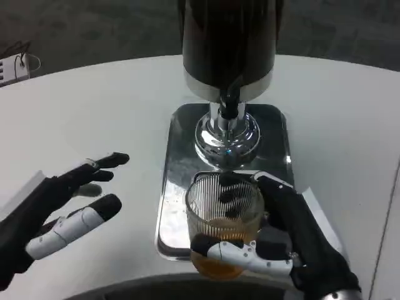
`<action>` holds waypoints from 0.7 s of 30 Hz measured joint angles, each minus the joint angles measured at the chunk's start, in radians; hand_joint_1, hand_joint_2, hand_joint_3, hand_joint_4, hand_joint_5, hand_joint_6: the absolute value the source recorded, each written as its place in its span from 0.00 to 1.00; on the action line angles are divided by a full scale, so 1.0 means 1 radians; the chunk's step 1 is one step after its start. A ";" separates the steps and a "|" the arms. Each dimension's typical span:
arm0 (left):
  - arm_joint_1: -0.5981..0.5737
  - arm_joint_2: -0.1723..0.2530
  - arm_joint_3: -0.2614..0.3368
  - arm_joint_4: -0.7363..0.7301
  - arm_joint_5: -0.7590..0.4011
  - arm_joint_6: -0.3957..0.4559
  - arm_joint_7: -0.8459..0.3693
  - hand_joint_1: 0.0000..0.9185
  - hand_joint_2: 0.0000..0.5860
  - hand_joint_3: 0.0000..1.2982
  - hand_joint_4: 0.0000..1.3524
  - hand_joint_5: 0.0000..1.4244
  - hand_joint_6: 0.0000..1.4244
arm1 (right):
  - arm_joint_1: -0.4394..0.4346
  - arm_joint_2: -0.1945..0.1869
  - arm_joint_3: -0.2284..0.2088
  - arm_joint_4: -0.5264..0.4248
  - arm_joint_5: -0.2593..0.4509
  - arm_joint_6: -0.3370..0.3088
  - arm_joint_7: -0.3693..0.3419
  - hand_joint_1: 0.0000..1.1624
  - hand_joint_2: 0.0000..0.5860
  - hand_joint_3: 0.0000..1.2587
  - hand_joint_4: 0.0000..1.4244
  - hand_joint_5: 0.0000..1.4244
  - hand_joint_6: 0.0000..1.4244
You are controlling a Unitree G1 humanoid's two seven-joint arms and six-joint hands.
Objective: Grasp the cup under the faucet to collect the drink, then remove the cup.
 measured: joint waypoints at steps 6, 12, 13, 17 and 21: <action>-0.004 0.000 -0.032 -0.039 0.070 -0.027 0.003 0.00 0.09 0.14 0.07 0.10 0.16 | 0.077 -0.050 -0.048 -0.166 0.048 0.030 0.081 0.87 0.34 0.86 0.94 1.00 1.00; -0.011 0.001 -0.070 -0.079 0.121 -0.049 0.003 0.00 0.09 0.12 0.04 0.08 0.14 | 0.119 -0.112 -0.122 -0.301 0.107 0.078 0.164 0.87 0.34 0.85 0.94 1.00 1.00; -0.009 0.001 -0.082 -0.090 0.129 -0.053 0.002 0.00 0.09 0.12 0.03 0.07 0.14 | 0.124 -0.124 -0.138 -0.324 0.119 0.087 0.179 0.87 0.34 0.85 0.94 1.00 1.00; 0.007 0.001 -0.108 -0.134 0.160 -0.064 0.001 0.00 0.10 0.10 0.00 0.04 0.13 | 0.134 -0.157 -0.186 -0.388 0.156 0.099 0.218 0.87 0.34 0.85 0.94 1.00 1.00; 0.037 0.001 -0.134 -0.194 0.199 -0.080 0.000 0.00 0.10 0.09 0.00 0.03 0.12 | 0.144 -0.185 -0.226 -0.421 0.184 0.112 0.248 0.87 0.34 0.85 0.94 1.00 1.00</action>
